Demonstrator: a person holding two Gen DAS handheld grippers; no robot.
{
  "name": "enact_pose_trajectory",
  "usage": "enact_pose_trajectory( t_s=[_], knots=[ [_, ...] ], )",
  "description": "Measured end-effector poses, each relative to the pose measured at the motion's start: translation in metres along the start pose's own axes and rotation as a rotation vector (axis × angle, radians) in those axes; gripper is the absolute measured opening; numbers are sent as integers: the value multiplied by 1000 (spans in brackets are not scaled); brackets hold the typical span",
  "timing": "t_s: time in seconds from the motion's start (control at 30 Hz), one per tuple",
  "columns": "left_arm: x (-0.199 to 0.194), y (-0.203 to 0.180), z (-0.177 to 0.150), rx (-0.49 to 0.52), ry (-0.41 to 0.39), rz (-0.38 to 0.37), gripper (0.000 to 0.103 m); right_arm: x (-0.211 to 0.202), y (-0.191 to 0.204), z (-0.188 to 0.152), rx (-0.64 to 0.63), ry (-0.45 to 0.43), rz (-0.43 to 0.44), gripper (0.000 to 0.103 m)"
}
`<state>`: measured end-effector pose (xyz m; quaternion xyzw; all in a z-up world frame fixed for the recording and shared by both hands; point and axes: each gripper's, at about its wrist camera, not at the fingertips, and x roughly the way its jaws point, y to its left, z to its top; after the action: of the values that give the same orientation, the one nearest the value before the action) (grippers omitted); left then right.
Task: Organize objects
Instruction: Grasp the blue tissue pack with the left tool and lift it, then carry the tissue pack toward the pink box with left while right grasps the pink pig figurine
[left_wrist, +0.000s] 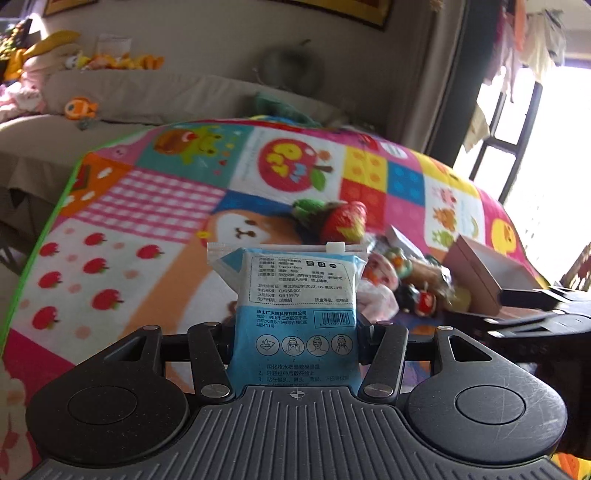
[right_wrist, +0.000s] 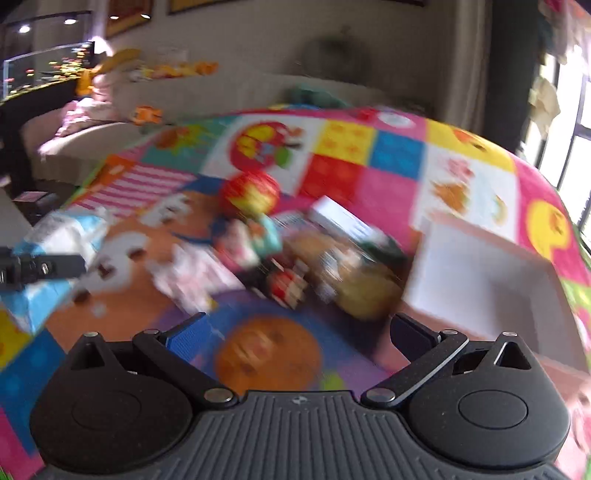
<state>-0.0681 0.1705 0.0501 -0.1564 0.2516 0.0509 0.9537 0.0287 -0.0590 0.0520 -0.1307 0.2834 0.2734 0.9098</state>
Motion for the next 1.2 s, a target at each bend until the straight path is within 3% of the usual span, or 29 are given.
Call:
enact_pose_trajectory(
  t_s=[0.1, 0.2, 0.33, 0.4, 0.43, 0.47, 0.77, 0.97, 1.2],
  knots=[
    [-3, 13, -3, -25, -5, -7, 58, 34, 28, 27, -41, -8, 23, 88],
    [-2, 19, -6, -34, 8, -21, 58, 67, 38, 51, -1, -35, -76, 87],
    [4, 18, -11, -27, 32, -40, 58, 116, 40, 58, -34, 115, -93, 87],
    [6, 14, -12, -20, 42, -52, 58, 114, 45, 50, -85, 102, -125, 79],
    [6, 11, -13, -13, 47, -53, 58, 108, 46, 49, -102, 100, -117, 66],
    [7, 7, -15, -2, 55, -50, 58, 101, 45, 49, -97, 97, -106, 62],
    [-1, -55, -21, 151, 119, -58, 58, -42, -10, 31, -55, 5, -30, 61],
    [-9, -118, -19, 270, 138, -111, 58, -121, -78, -14, 59, -39, -131, 61],
    [25, -222, 32, 283, 165, -297, 58, -189, -175, -31, 254, -150, -275, 61]
  ],
)
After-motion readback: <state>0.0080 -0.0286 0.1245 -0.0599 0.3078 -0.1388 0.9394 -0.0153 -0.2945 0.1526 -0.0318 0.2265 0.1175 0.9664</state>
